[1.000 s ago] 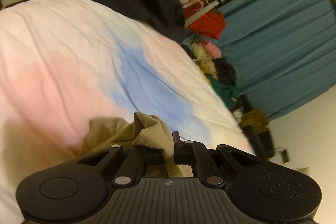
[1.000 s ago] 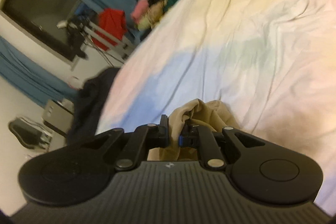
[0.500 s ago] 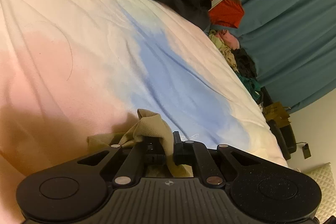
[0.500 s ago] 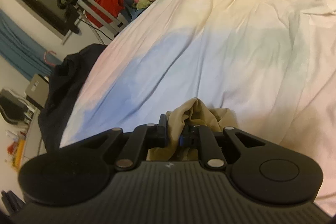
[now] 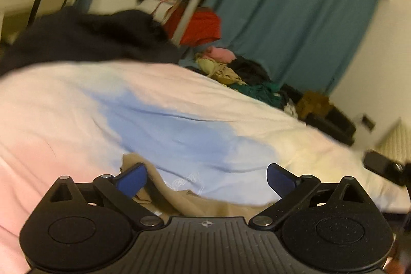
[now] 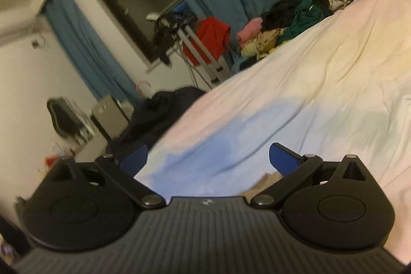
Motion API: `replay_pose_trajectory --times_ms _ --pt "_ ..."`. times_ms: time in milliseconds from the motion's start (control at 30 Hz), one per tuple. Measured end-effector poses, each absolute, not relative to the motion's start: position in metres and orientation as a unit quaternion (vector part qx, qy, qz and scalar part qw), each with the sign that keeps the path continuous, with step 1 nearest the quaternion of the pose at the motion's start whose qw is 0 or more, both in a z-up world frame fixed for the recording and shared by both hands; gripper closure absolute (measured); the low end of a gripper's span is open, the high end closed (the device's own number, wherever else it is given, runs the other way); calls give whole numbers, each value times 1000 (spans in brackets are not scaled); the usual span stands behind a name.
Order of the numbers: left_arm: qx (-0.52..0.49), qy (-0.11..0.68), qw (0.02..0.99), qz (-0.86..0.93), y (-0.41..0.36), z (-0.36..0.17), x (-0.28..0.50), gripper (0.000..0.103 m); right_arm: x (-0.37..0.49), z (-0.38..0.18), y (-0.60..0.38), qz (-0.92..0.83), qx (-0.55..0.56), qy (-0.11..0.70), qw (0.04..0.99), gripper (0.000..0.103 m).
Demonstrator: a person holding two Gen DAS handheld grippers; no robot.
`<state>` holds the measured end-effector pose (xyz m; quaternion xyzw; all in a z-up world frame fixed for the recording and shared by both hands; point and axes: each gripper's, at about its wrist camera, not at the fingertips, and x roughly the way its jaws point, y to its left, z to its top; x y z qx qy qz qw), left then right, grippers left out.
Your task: Fold clothes
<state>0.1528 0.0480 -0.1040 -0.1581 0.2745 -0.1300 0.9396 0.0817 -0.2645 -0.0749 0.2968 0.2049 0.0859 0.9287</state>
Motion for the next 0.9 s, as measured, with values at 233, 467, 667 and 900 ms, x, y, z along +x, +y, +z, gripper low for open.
replay_pose_trajectory --times_ms 233,467,667,900 --pt "-34 334 930 -149 35 -115 135 2 95 -92 -241 120 216 329 912 52" --pt "2 380 915 -134 28 -146 166 2 116 -122 -210 108 115 389 907 61" --pt "11 344 933 -107 21 -153 197 2 149 -134 -205 92 110 368 919 61" --pt "8 328 939 -103 22 -152 195 2 153 -132 -213 59 139 313 938 60"
